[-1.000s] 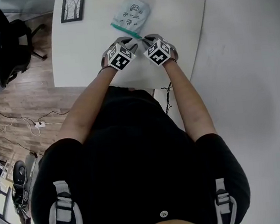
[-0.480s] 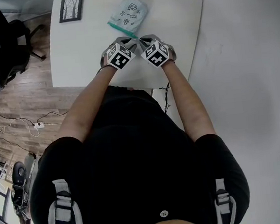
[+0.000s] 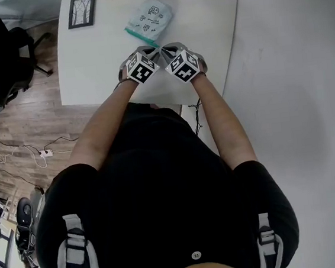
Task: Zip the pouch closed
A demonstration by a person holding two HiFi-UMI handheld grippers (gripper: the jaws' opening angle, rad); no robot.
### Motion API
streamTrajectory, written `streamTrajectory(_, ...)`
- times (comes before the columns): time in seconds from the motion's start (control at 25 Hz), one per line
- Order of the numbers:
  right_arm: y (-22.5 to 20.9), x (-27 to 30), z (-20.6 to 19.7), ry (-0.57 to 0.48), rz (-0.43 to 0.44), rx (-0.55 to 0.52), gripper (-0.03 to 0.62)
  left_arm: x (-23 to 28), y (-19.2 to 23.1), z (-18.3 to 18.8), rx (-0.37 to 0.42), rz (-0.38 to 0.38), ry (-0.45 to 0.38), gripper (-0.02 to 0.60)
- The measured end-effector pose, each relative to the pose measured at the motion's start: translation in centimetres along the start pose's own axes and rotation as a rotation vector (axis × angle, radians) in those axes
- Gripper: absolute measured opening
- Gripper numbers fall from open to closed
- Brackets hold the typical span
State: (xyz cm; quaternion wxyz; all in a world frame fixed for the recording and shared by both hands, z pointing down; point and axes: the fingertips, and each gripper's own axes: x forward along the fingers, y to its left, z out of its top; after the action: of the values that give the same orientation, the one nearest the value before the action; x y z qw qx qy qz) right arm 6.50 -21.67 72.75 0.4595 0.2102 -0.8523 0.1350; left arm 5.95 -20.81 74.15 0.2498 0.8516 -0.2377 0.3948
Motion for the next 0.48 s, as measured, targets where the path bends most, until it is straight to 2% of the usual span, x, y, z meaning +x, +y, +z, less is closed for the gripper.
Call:
streamTrajectory(0.32, 0.71, -0.68, 0.42, -0.002, 0.003, -0.018, 0.025, -0.59, 0.02, 0.33, -0.019, 0.02, -0.005, 0.012)
streamTrajectory(0.48, 1.02, -0.76, 0.31, 0.006, -0.003, -0.024, 0.025, -0.68, -0.11, 0.08, -0.019, 0.029, 0.004, 0.009)
